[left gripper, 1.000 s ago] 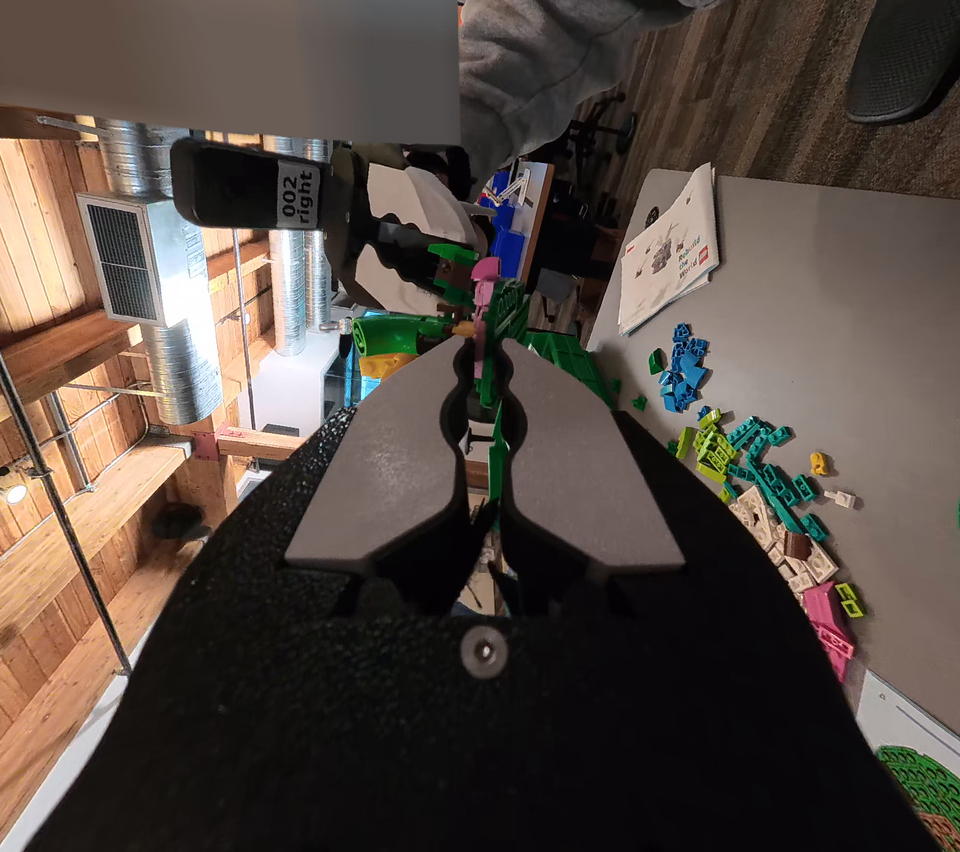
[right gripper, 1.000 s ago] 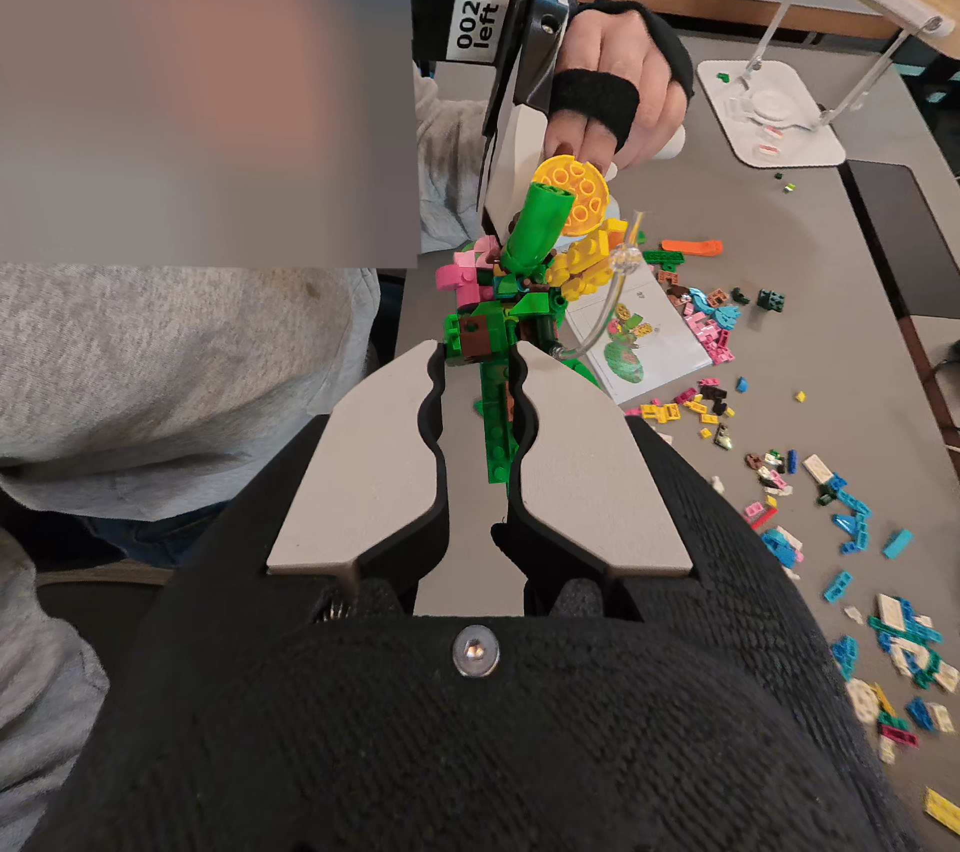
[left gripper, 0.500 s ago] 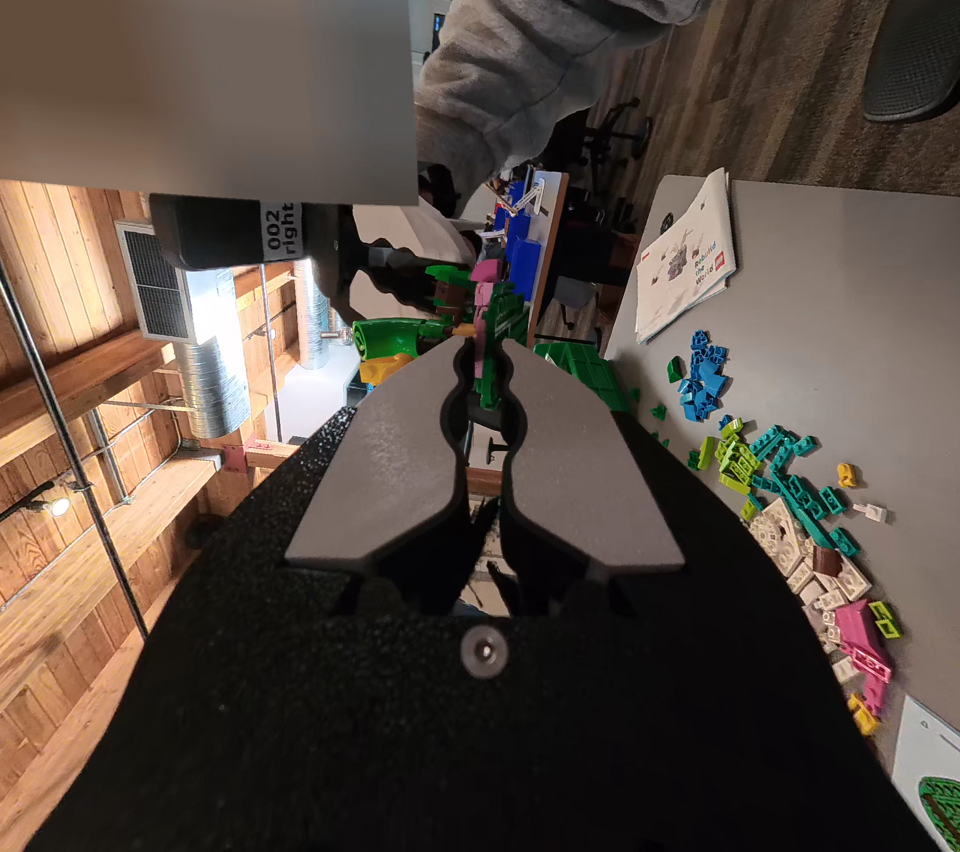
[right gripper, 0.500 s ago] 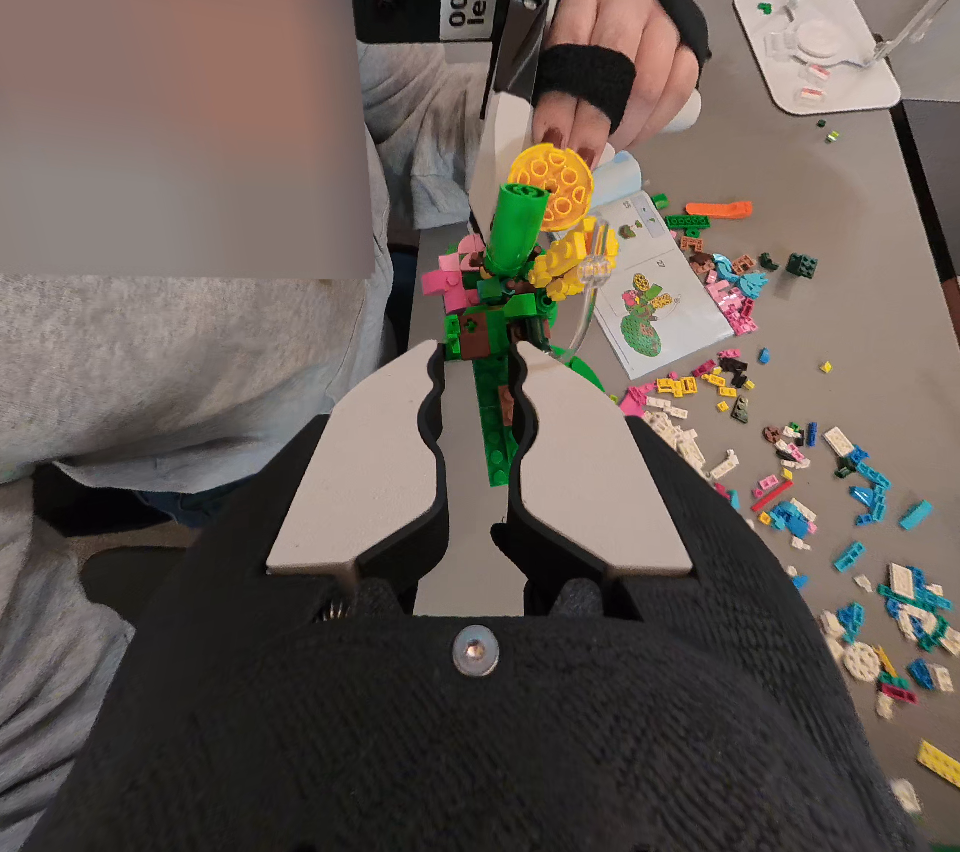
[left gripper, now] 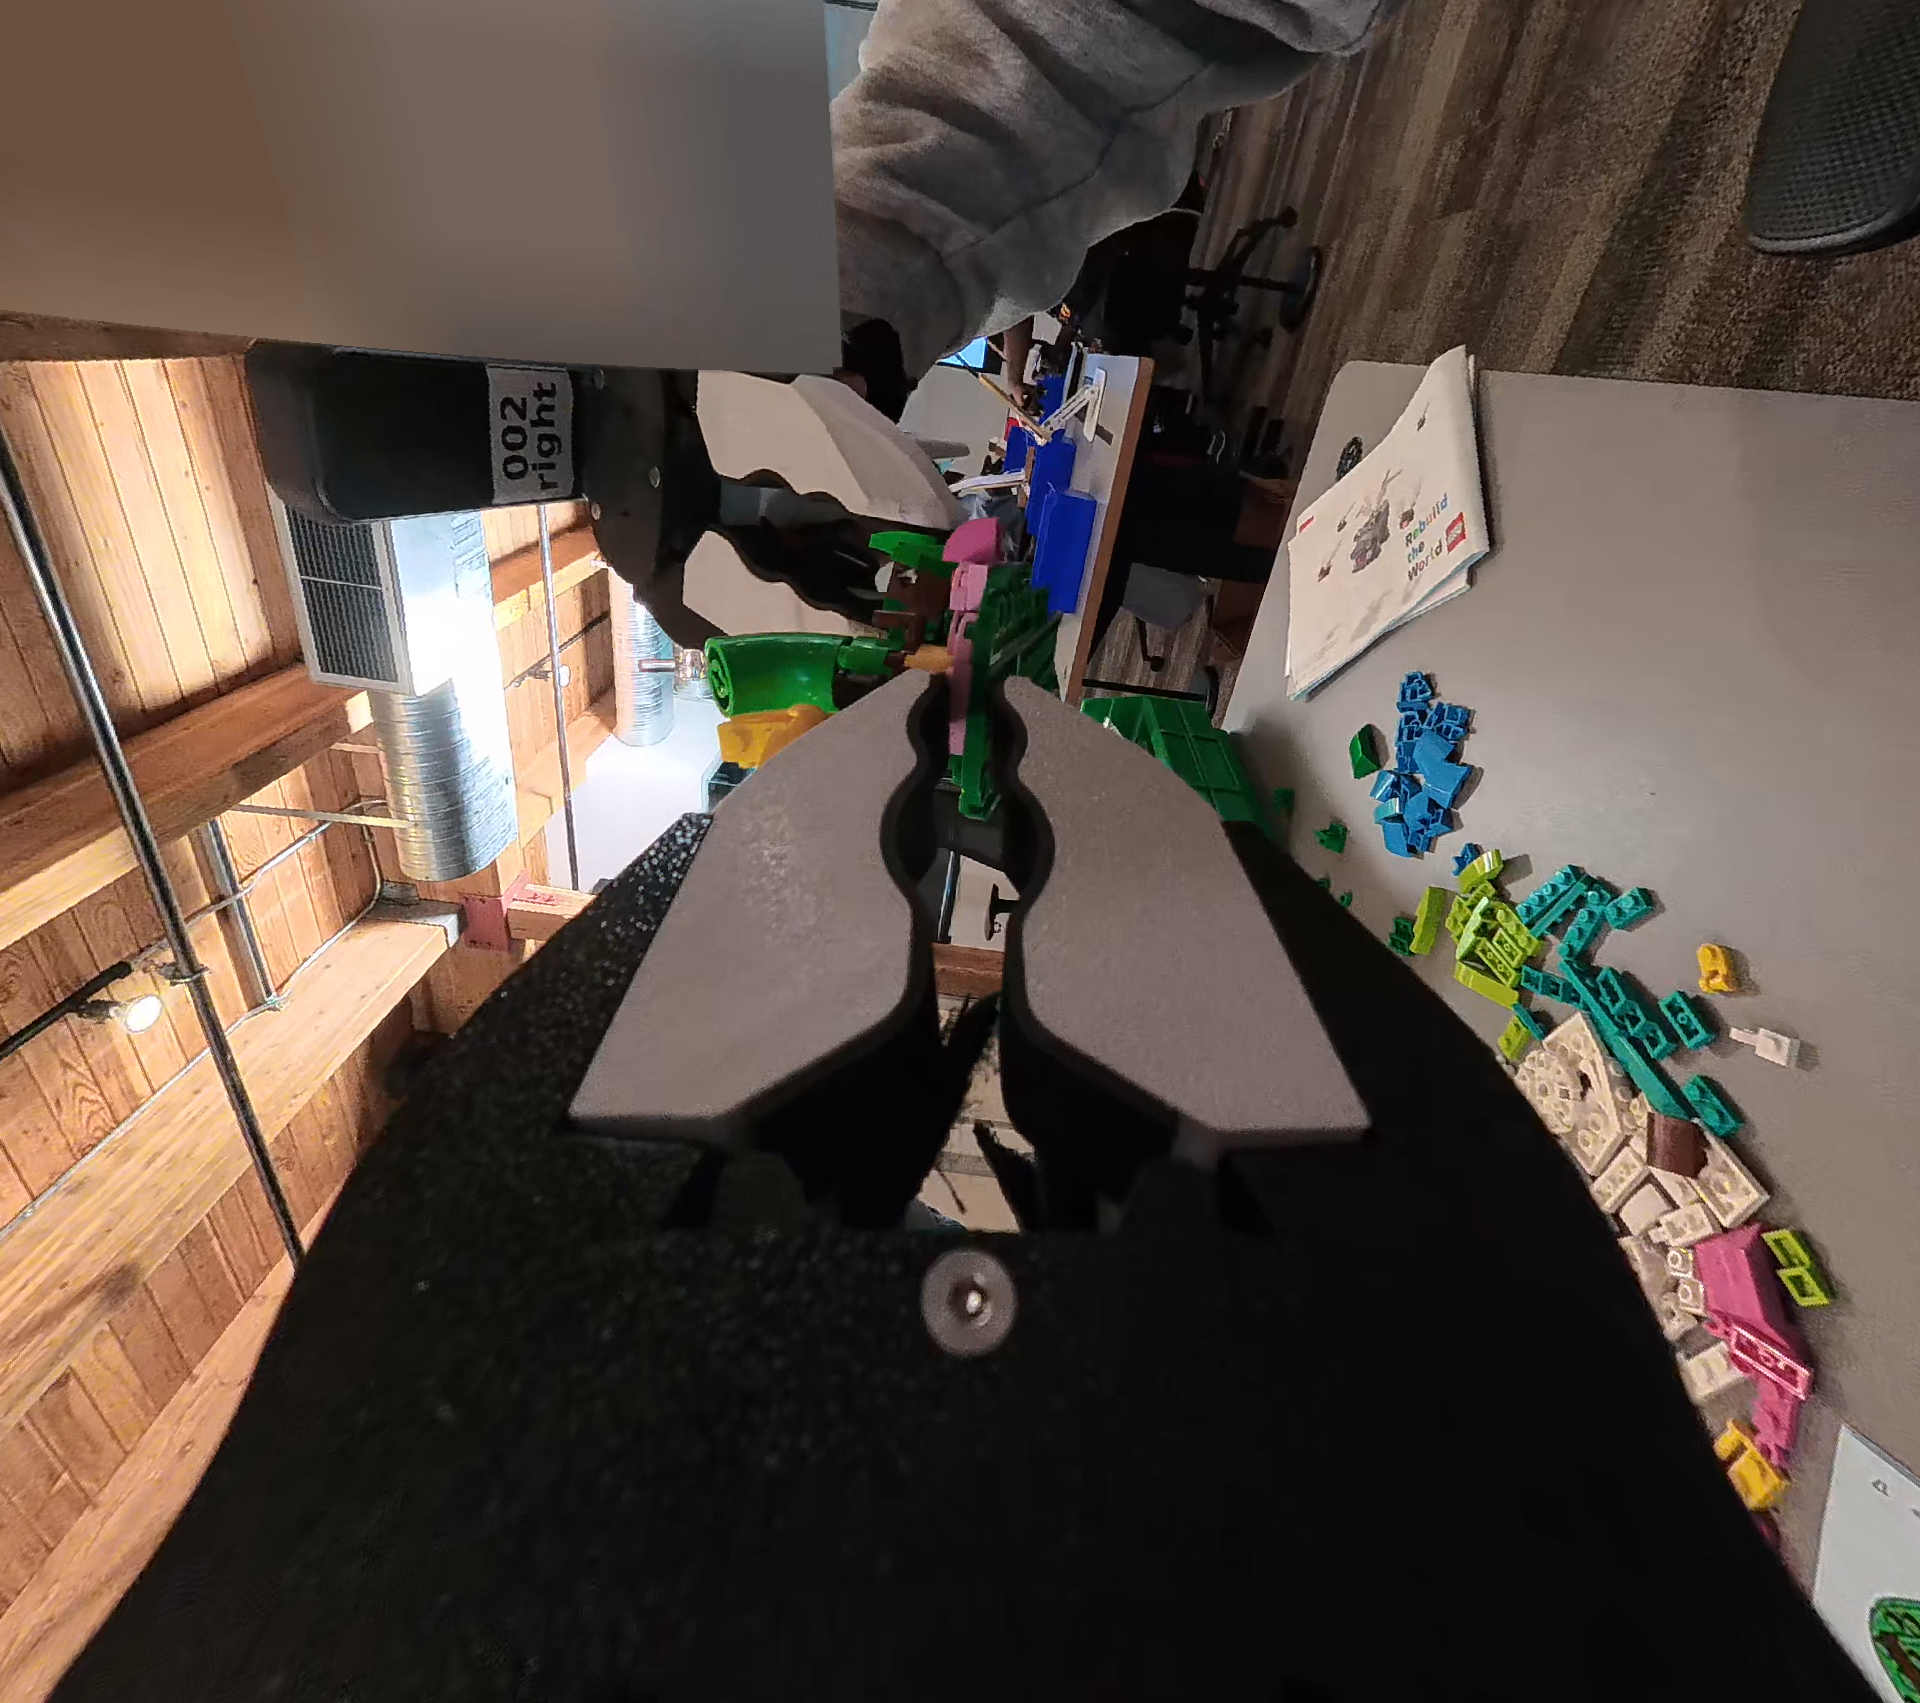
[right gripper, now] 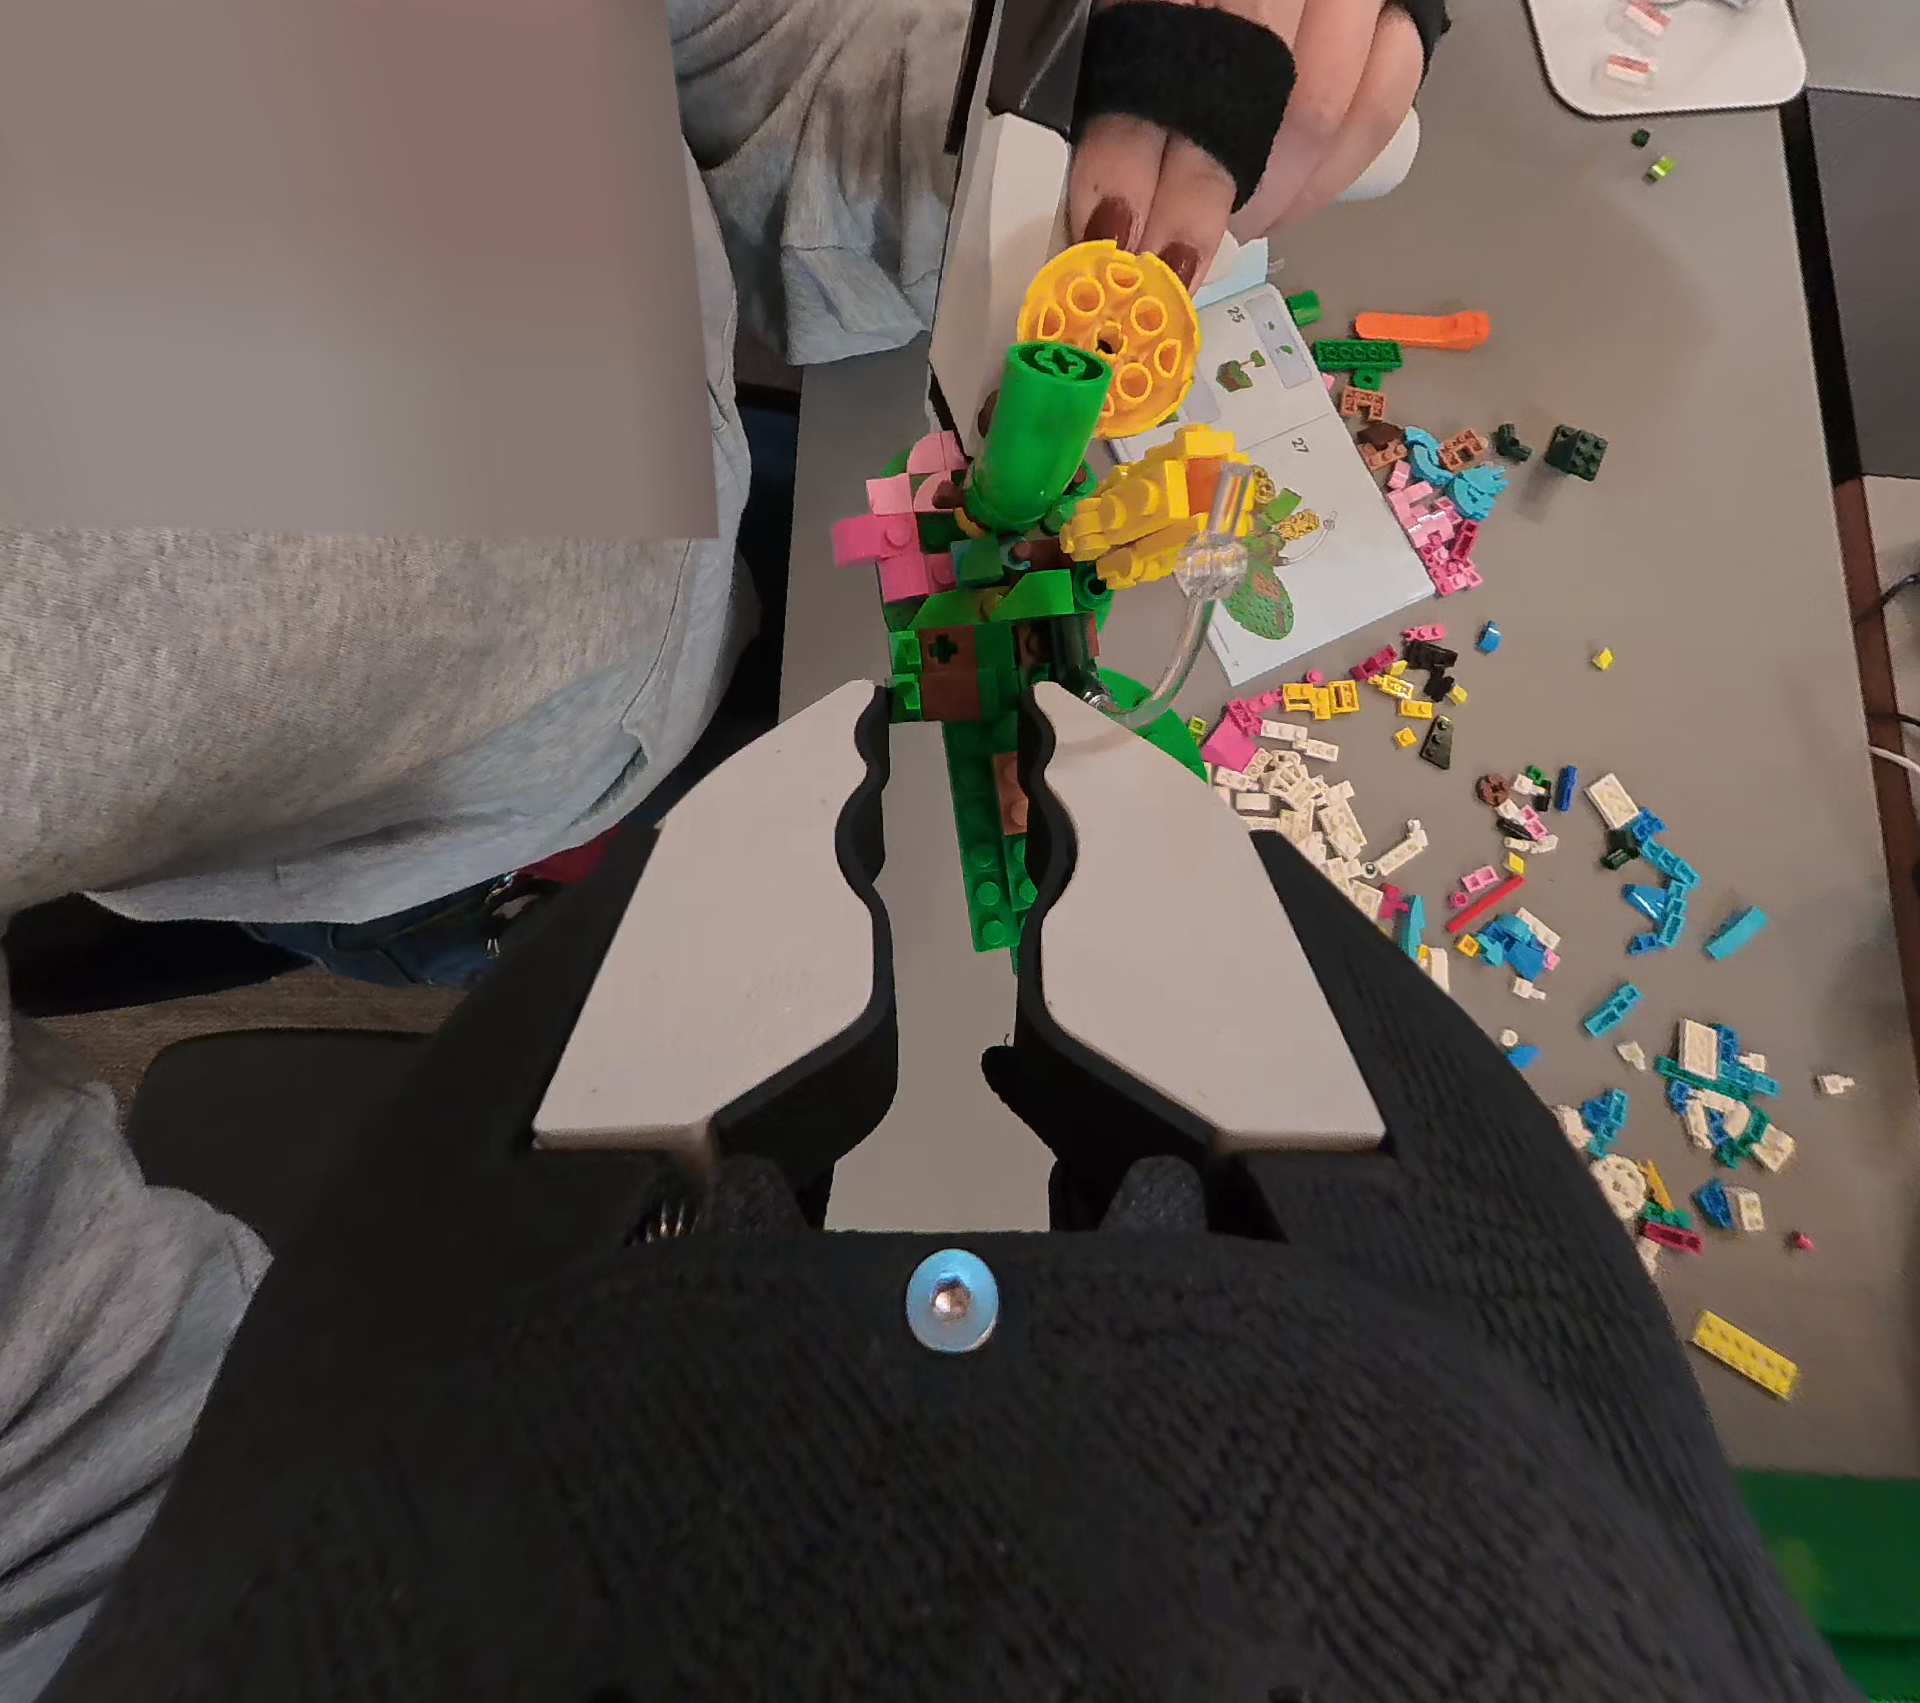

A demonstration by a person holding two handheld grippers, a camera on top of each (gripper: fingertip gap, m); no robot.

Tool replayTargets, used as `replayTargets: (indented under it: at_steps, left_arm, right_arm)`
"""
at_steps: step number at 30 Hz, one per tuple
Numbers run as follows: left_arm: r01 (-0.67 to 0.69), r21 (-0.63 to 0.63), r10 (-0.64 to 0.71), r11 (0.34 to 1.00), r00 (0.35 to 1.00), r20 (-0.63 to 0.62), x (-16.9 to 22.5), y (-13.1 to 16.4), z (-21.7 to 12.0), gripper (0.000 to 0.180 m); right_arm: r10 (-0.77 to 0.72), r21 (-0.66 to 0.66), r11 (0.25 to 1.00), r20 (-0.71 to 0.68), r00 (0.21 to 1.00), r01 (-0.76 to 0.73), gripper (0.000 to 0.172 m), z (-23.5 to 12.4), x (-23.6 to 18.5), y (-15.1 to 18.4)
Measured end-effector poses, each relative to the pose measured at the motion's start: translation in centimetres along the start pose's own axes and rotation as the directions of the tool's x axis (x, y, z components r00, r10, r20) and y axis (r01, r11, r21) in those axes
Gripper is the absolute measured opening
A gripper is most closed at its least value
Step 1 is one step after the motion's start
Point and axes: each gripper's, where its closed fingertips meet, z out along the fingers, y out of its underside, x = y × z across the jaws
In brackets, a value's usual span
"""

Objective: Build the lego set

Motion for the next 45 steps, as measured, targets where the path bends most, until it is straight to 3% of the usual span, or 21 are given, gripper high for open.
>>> replayTargets:
  at_steps: [23, 38, 45]
  left_arm:
    - [0.047, 0.018, -0.049, 0.999, 0.990, 0.136, -2.4, 1.3, -1.4, 0.006]
    - [0.081, 0.036, -0.086, 0.996, 0.987, 0.138, -2.8, 1.5, -1.7, 0.006]
    - [0.068, 0.031, -0.071, 0.997, 0.991, 0.113, -2.4, 1.3, -1.4, 0.006]
  right_arm:
    - [0.015, -0.165, 0.986, 0.049, 0.999, -0.007, 0.022, -0.4, 2.2, -2.7]
    - [-0.018, -0.161, 0.987, 0.027, 0.999, 0.022, 0.022, -0.6, 2.9, -3.4]
    - [0.000, -0.191, 0.982, 0.084, 0.996, 0.016, 0.021, -0.6, 2.3, -2.9]
